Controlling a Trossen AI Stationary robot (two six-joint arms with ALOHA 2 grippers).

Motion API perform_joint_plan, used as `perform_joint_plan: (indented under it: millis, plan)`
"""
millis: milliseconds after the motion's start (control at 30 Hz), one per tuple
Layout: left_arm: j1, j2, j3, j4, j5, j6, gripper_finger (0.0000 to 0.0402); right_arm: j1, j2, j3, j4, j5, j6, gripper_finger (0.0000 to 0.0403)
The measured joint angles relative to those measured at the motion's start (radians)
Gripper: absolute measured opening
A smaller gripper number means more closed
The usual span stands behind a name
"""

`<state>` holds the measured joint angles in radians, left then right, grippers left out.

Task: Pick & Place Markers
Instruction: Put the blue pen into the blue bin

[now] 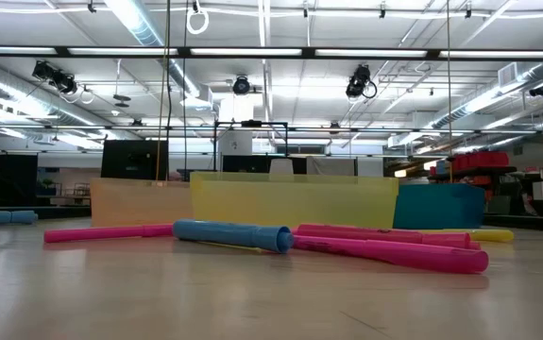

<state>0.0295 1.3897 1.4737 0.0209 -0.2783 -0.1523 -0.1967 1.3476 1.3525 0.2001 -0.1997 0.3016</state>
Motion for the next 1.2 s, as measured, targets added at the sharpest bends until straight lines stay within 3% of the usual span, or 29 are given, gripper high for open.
perform_joint_plan:
  millis: [267, 733, 1200]
  plan:
    - [0.002, 0.005, 0.0, -0.003, 0.015, -0.012, 0.0048, 0.0, 0.0, 0.0, 0.0, 0.0, -0.001, 0.0182]
    - [0.003, 0.005, 0.0, -0.002, 0.01, -0.013, 0.0048, -0.003, 0.0, 0.0, 0.0, -0.002, -0.023, 0.004]
    - [0.002, 0.005, 0.0, -0.003, -0.029, -0.019, 0.0048, -0.003, 0.0, 0.0, -0.001, 0.0, -0.023, 0.0044]
